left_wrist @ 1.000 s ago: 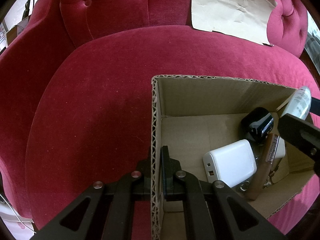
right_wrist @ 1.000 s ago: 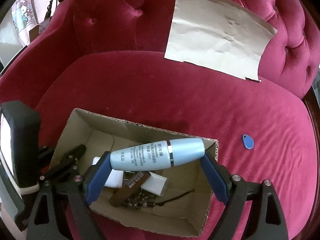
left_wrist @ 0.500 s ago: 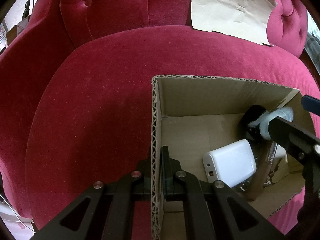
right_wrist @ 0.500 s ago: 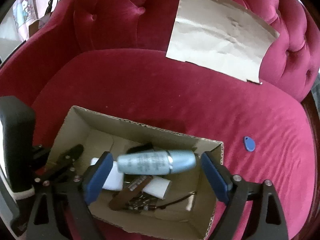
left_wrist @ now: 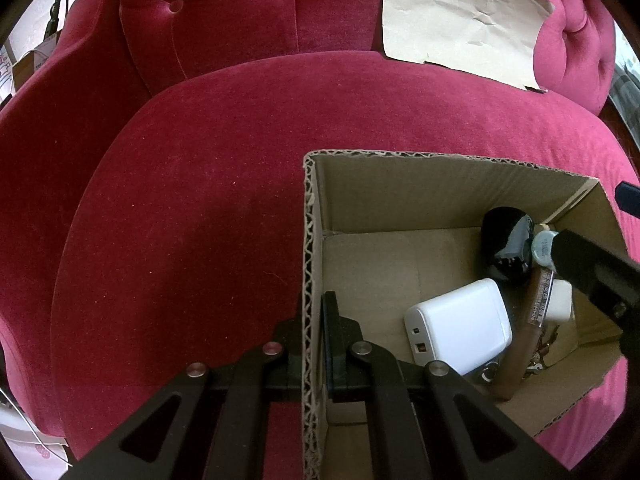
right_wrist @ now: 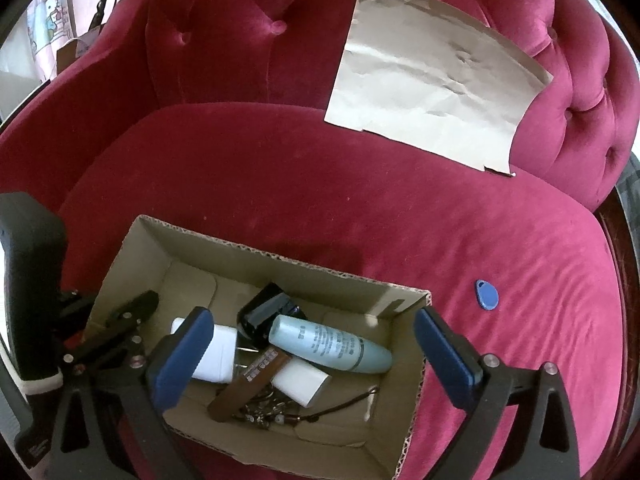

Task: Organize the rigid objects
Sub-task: 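Lower the bottle into the box and open the right gripper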

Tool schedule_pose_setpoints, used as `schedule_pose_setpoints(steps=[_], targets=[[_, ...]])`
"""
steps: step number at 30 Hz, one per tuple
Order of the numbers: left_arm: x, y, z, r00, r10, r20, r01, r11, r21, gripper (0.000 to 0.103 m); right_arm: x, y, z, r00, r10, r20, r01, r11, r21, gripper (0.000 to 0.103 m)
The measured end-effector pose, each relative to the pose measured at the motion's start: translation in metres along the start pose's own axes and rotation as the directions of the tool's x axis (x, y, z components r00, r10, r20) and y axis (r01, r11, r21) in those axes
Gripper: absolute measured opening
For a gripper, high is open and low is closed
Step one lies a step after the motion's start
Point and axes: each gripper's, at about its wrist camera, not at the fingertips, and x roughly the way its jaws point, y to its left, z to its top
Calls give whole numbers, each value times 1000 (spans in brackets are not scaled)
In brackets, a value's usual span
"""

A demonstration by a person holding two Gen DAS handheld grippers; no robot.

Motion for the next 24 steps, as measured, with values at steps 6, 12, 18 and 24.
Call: schedule_pose_setpoints(steps=[6,12,18,24], targets=[[-1,0,-1,1000,1,1,-1,1000,-1,4,-1,-3,2,1000,6,4,-6,1000,-5,102],[0,0,-1,1000,2,1,-2,1000,1,4,-5,-8,3,1000,6,12,-6,1000,-5,102],[0,0,-1,1000,1,2,-1,1000,3,4,-7,-18,8,1000,12,16,-12,1000,12,102],[0,-1,-2,1000,0,1,0,1000,7,4,-10,-33,13,1000,7,27,-8,1000,25,102]])
